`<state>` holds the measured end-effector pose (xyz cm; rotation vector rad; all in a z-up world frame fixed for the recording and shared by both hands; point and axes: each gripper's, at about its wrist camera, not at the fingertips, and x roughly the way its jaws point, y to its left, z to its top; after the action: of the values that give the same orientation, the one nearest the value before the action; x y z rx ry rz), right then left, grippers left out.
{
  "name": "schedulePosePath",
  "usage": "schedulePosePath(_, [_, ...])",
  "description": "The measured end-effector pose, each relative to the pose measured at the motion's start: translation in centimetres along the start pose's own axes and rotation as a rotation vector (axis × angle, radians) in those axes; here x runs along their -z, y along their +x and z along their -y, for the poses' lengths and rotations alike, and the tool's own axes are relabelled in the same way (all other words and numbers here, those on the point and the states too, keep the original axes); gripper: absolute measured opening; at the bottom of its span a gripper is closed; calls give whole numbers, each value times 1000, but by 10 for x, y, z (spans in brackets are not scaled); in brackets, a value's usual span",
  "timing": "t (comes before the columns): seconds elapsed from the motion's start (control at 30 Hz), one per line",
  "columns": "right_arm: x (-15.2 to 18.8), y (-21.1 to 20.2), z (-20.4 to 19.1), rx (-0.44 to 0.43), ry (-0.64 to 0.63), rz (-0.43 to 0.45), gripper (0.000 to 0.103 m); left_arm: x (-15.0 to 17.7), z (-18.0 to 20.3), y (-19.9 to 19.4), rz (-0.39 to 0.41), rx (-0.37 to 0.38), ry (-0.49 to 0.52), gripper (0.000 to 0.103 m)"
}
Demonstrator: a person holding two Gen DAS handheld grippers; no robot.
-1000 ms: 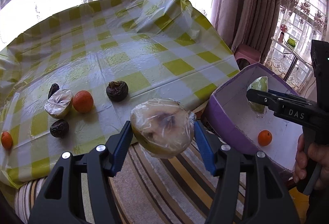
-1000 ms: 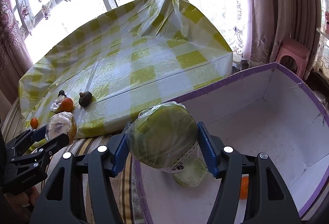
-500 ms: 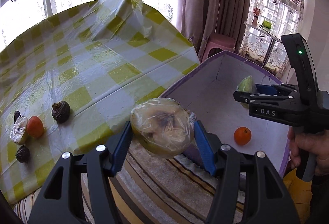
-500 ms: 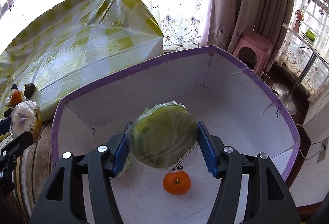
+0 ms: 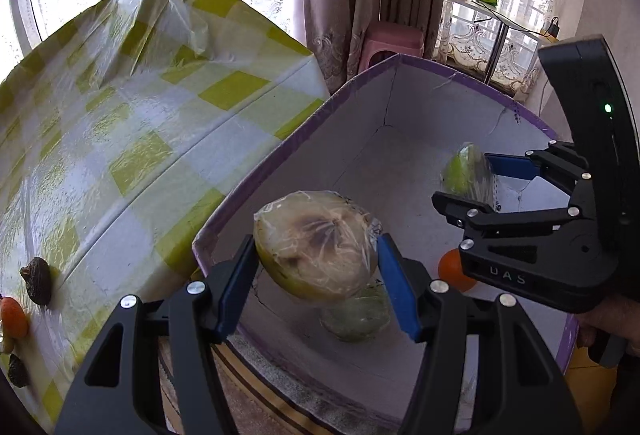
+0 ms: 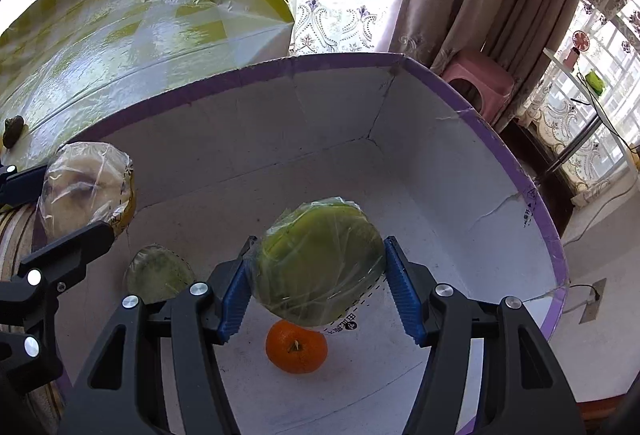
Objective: Organize fruits
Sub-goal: 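Open both tools to drop pomelo half and cabbage into the box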
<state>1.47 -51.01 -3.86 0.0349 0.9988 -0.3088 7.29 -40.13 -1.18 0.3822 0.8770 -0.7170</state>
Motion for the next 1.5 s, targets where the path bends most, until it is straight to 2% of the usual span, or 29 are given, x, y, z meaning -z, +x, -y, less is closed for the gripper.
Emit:
schedulePosePath(0.2, [0,5,-3,38,-11,-16,61,-7,-1,25,-59,-16,18,61])
schedulePosePath(0.6, [2,11,-5,87,-19,-47,61,-7,18,53,-115,-105,146,61])
schedulePosePath(0.93, [3,10,-7,94,-11,-44,62,-6,18,53,-106,-101,144,62])
schedulePosePath(0.97, [3,9,-7,99,-9,-35,62,-5,19,52,-104,-99,144,65])
schedulePosePath(1.03, [3,5,-5,98,3,-19,72,-4,20,49,-94,-93,142,76])
schedulePosePath(1.1, [2,4,-5,99,3,-18,75,-3,20,48,-87,-89,143,80])
schedulePosePath(1.5, [2,0,-4,90,9,0,77,-1,20,43,-65,-83,133,80])
